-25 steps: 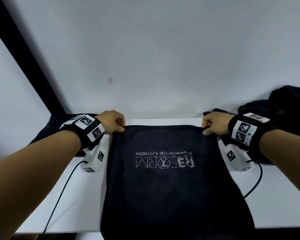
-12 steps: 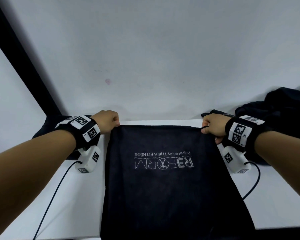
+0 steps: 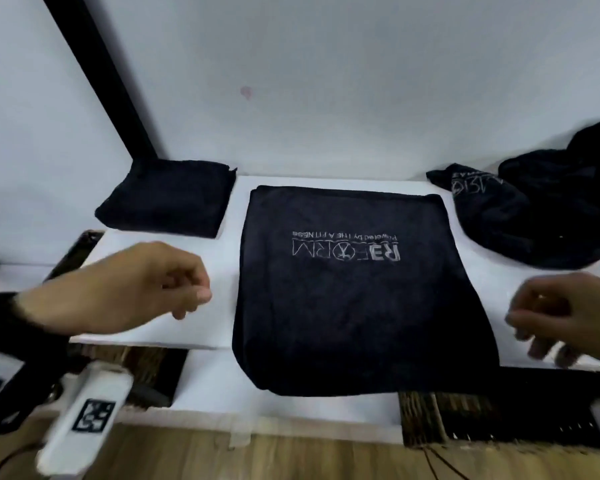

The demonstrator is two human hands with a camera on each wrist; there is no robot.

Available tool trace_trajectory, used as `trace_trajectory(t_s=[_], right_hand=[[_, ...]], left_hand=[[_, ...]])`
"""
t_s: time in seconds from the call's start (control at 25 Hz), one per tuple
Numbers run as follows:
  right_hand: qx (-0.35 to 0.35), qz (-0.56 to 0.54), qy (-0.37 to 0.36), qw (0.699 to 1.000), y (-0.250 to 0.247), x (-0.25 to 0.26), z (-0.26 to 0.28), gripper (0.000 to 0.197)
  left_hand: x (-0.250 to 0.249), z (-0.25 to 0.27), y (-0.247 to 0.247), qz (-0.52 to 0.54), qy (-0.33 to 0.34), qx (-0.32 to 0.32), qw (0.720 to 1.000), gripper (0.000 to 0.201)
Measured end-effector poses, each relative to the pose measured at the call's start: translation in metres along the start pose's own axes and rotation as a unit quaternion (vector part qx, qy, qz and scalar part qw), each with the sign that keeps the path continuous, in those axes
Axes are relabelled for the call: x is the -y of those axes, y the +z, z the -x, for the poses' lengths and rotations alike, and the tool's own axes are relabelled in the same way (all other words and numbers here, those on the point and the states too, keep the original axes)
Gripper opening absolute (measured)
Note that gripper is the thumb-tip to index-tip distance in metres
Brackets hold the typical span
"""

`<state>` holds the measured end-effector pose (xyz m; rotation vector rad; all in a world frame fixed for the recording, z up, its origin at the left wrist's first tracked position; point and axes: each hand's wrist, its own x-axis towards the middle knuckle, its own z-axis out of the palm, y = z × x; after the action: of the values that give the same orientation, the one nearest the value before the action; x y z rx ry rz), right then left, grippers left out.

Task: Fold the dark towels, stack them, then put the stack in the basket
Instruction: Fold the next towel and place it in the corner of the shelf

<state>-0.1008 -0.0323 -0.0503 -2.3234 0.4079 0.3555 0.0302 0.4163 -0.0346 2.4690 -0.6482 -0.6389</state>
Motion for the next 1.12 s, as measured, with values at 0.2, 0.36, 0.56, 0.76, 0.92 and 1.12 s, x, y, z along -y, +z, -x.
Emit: trace_trajectory(t_s=[0.2,0.36,0.56,0.76,0.92,1.12], right_hand=[[0.001,0.049,-0.006,0.999,0.073,-0.052,0.045,0.008],[-0.081,-0.036,-0.056,0.994,0.089,-0.053,0.044,0.016],[-0.011,-0.135,-0.086,0.987,0.088,-0.04,0.057,0.049],[0.001,-0.32,-0.021,0.947,0.083,-0.047,0.062,0.071],[0.007,-0.41,-0.027,0.912,0.085,-0.046,0.065,0.027],[-0.03,-0.403,-0.052,0.913,0.082,-0.043,0.071,0.044]], left_hand=[[0.029,0.04,0.116,0.194,-0.056,0.005,0.979,0.043],[0.008,0.028,0.144,0.331,-0.035,-0.061,0.941,0.008],[0.001,0.042,0.143,0.384,0.021,-0.128,0.914,0.022],[0.009,0.046,0.139,0.485,0.012,-0.277,0.829,0.027],[0.002,0.046,0.143,0.509,0.004,-0.243,0.826,0.018],[0.007,0.042,0.128,0.354,-0.027,-0.311,0.882,0.013]])
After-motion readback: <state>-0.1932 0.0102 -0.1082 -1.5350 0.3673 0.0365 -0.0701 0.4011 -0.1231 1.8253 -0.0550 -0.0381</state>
